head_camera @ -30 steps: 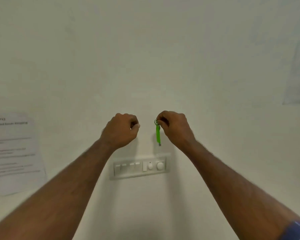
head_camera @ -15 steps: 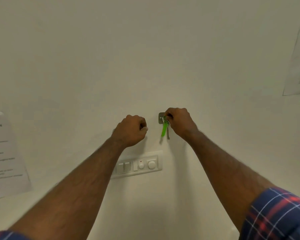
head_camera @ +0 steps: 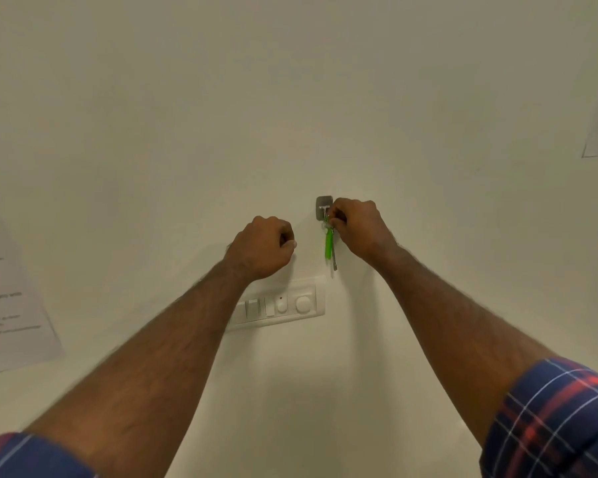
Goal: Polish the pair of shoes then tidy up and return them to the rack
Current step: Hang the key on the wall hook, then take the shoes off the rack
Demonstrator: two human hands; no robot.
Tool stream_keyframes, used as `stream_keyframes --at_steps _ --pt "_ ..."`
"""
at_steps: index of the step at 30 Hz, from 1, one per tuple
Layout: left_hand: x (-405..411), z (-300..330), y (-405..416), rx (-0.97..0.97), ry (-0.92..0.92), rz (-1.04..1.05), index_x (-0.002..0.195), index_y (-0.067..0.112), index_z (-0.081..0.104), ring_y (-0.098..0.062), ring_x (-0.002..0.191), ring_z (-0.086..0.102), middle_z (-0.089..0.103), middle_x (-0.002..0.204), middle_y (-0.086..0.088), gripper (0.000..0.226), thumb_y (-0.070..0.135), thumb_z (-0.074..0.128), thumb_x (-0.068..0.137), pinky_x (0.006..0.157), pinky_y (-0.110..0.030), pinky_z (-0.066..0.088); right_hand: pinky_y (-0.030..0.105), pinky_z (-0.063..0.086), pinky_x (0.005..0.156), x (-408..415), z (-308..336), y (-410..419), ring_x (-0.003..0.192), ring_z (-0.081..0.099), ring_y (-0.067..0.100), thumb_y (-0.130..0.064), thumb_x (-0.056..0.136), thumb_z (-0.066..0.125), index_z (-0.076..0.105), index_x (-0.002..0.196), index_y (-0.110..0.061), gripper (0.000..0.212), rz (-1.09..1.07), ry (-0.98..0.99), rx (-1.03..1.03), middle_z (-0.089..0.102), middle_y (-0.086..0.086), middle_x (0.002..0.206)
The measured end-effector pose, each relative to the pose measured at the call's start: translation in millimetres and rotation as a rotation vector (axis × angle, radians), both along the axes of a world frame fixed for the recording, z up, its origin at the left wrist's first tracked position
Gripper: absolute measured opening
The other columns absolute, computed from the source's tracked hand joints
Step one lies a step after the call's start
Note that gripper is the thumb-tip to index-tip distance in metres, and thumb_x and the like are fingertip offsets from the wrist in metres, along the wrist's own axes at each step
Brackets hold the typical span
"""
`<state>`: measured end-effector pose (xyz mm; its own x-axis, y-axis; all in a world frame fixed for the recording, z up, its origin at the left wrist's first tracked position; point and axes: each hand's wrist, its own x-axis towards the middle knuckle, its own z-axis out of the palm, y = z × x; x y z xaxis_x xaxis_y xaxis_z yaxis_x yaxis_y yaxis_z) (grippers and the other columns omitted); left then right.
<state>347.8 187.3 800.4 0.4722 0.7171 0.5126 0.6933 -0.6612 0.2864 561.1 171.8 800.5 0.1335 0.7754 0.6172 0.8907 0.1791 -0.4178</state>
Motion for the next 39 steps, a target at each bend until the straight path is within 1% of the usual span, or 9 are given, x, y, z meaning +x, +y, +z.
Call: stream_keyframes --at_steps 3,7,10,15,22,26,33,36,39 --pt "-4.1 -7.6 -2.1 -0.017 0.004 0.006 0.093 0.017 0.073 -0.017 0.079 0.066 0.071 0.088 0.002 0.015 0.026 0.062 0.091 0.078 -0.041 0.059 0.032 0.05 0.065 -2.6 -8.7 -6.1 0.072 0.059 0.017 -0.017 0.096 0.058 0.066 0.092 -0.012 0.011 0.005 0.02 0.021 0.064 -0.001 0.081" --pt "-8.8 -16.4 -7.2 -0.019 -0.012 0.007 0.092 0.017 0.074 -0.018 0.079 0.066 0.071 0.089 0.001 0.015 0.026 0.062 0.09 0.078 -0.04 0.058 0.041 0.056 0.074 -7.0 -20.0 -12.8 0.082 0.064 0.024 -0.018 0.097 0.057 0.066 0.106 -0.01 0.016 -0.008 0.03 0.061 0.069 0.007 0.093" --pt "-16.2 -27.9 -16.6 -0.033 -0.026 0.023 0.094 0.015 0.074 -0.018 0.079 0.066 0.072 0.089 0.0 0.017 0.024 0.06 0.092 0.075 -0.035 0.057 0.04 0.057 0.075 -12.9 -36.8 -19.7 0.084 0.065 0.024 -0.018 0.096 0.057 0.063 0.115 -0.013 0.02 -0.055 0.102 0.091 0.07 0.008 0.097" --pt "-43.5 -70.7 -34.5 -0.087 -0.07 0.066 0.09 0.018 0.075 -0.015 0.075 0.066 0.071 0.081 0.005 0.017 0.026 0.06 0.092 0.068 -0.03 0.054 0.04 0.053 0.067 -42.3 -98.3 -40.1 0.078 0.061 0.023 -0.01 0.093 0.052 0.058 0.1 -0.014 0.01 -0.073 0.131 0.11 0.065 0.003 0.088" --pt "-124.5 -185.0 -75.0 -0.272 -0.083 0.167 0.087 0.016 0.074 -0.012 0.071 0.062 0.071 0.079 0.006 0.018 0.028 0.062 0.092 0.065 -0.027 0.05 0.04 0.054 0.064 -133.6 -232.4 -74.0 0.072 0.058 0.019 -0.01 0.091 0.053 0.056 0.094 -0.018 0.008 0.123 0.031 -0.128 0.062 -0.002 0.081" --pt "-190.6 -251.2 -107.4 -0.363 -0.071 0.251 0.087 0.015 0.075 -0.013 0.069 0.063 0.072 0.079 0.005 0.019 0.027 0.061 0.092 0.068 -0.029 0.053 0.033 0.049 0.067 -201.9 -301.2 -95.1 0.075 0.057 0.02 -0.013 0.092 0.055 0.059 0.096 -0.016 0.006 0.233 -0.017 -0.289 0.066 0.001 0.085" --pt "-324.1 -360.6 -178.0 -0.562 -0.082 0.449 0.085 0.017 0.075 -0.013 0.075 0.066 0.074 0.082 0.003 0.017 0.024 0.061 0.092 0.071 -0.027 0.051 0.04 0.05 0.07 -320.3 -408.6 -130.1 0.075 0.061 0.027 -0.014 0.087 0.057 0.058 0.091 -0.017 0.006 0.477 -0.071 -0.47 0.065 0.002 0.082" --pt "-373.4 -405.3 -207.0 -0.619 -0.117 0.563 0.07 0.02 0.066 -0.015 0.064 0.062 0.067 0.068 0.005 0.021 0.022 0.061 0.091 0.064 -0.033 0.051 0.039 0.05 0.07 -365.2 -446.7 -145.4 0.075 0.06 0.027 -0.015 0.086 0.056 0.058 0.09 -0.019 0.005 0.544 -0.066 -0.522 0.065 0.002 0.082" --pt "-409.0 -447.6 -232.0 -0.664 -0.136 0.661 0.076 0.022 0.071 -0.017 0.066 0.063 0.069 0.069 0.006 0.017 0.024 0.061 0.089 0.067 -0.037 0.055 0.041 0.05 0.068 -402.3 -484.9 -159.7 0.076 0.061 0.032 -0.02 0.088 0.051 0.058 0.09 -0.019 0.008 0.603 -0.101 -0.569 0.065 0.005 0.084"
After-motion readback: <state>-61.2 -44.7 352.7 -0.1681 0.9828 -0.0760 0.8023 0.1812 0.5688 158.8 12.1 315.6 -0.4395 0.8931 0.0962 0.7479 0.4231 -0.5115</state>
